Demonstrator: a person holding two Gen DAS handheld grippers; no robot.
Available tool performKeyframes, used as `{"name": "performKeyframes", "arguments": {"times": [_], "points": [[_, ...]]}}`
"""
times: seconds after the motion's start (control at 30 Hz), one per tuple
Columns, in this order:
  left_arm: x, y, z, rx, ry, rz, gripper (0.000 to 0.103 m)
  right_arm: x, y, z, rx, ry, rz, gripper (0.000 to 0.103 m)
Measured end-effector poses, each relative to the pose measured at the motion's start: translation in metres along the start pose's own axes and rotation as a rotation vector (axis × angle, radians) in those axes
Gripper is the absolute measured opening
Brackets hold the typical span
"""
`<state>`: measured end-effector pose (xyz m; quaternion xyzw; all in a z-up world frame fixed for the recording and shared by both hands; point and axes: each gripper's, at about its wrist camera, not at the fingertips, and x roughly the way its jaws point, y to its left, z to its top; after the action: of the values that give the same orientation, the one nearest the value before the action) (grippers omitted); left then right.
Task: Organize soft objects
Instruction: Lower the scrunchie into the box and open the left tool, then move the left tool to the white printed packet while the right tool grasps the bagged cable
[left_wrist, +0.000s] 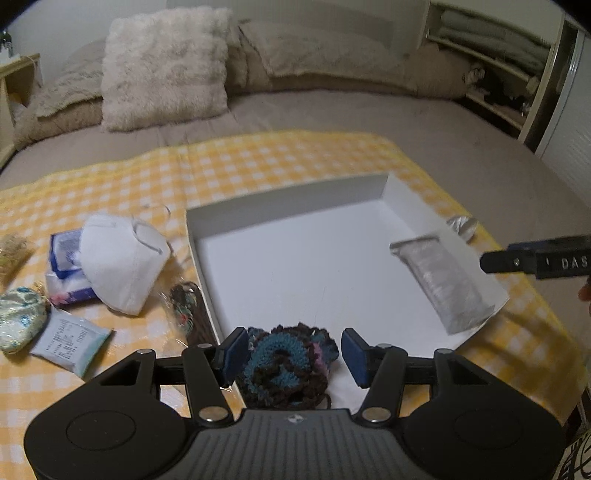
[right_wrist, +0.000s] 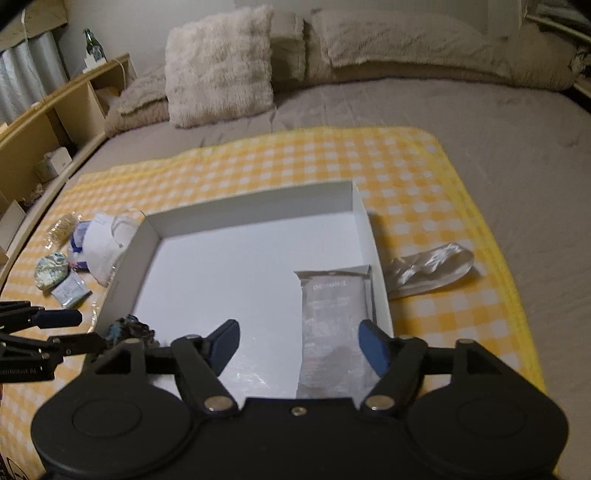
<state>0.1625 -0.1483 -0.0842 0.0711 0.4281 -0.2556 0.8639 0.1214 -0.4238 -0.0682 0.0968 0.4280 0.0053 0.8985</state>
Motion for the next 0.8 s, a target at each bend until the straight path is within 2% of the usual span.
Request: {"name": "performKeyframes", "arguments": {"times": [0.1, 0.3, 0.33, 0.57, 0.8], "points": [[-0.014, 0.001, 0.001, -0.023, -0.034, -0.002, 0.06, -0.016, 0.003, -0.003, -0.003, -0.036, -0.002, 0.083], [-0.039, 0.002, -0.001, -0.052, -0.094, 0.015, 0.082, -0.045, 0.014, -0.012, -0.009, -0.114, 0.001, 0.096], [-0.043, 0.001, -0.001, -0.06, -0.105, 0.018, 0.087, -0.05, 0.017, -0.013, -0.016, -0.128, -0.002, 0.097], [-0.068, 0.006, -0.005, -0.106, -0.171, 0.052, 0.101, -0.068, 0.032, -0.019, -0.067, -0.195, -0.02, 0.103], [-0.087, 0.013, -0.005, -0.109, -0.233, 0.111, 0.103, -0.081, 0.047, -0.016, -0.061, -0.268, 0.001, 0.103]]}}
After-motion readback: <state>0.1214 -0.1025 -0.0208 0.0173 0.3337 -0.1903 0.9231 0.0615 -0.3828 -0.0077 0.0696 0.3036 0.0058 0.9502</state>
